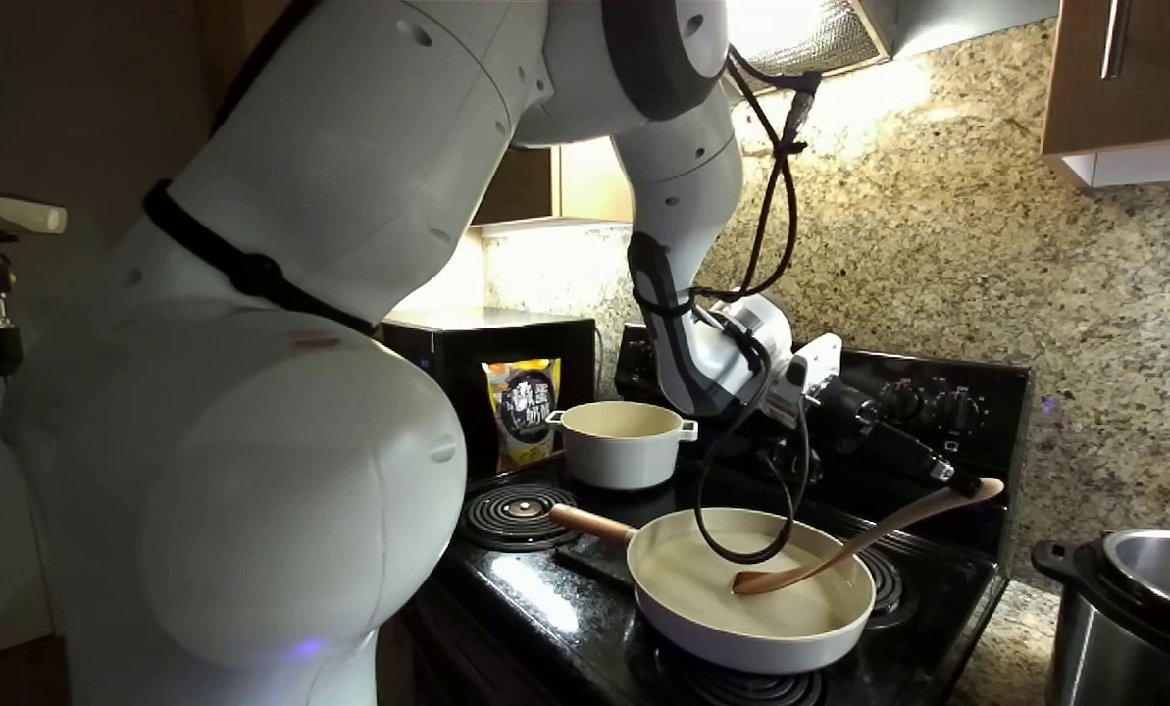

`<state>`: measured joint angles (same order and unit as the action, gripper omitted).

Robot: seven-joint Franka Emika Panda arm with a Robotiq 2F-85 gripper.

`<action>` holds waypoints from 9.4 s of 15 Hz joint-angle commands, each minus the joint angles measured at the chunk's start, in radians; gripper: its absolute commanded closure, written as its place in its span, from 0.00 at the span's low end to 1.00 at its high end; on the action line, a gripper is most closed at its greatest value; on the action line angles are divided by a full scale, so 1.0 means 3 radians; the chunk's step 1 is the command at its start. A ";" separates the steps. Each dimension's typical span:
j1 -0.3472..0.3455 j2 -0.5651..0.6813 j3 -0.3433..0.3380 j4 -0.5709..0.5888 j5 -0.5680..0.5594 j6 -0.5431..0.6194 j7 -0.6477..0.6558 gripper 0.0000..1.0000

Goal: Use the spatula to stir the water

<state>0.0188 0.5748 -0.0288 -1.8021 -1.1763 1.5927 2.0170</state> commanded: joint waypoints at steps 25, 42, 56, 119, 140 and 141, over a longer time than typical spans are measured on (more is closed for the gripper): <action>0.0157 0.0013 -0.0019 -0.0172 -0.0034 -0.0209 0.0048 0.89; 0.0326 0.0245 0.0125 0.0170 -0.0144 -0.0175 -0.0154 0.89; 0.0010 0.0250 -0.0030 0.0150 -0.0044 -0.0231 -0.0284 0.89; 0.0138 0.0560 0.0019 0.0879 0.0050 -0.0073 -0.0999 0.89; 0.0011 -0.0018 -0.0070 0.0025 -0.0122 0.0798 -0.1156 0.89; 0.0008 -0.0004 -0.0080 0.0044 -0.0120 0.0787 -0.1145 0.89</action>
<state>0.0372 0.6106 -0.0512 -1.7532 -1.1950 1.8039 1.7092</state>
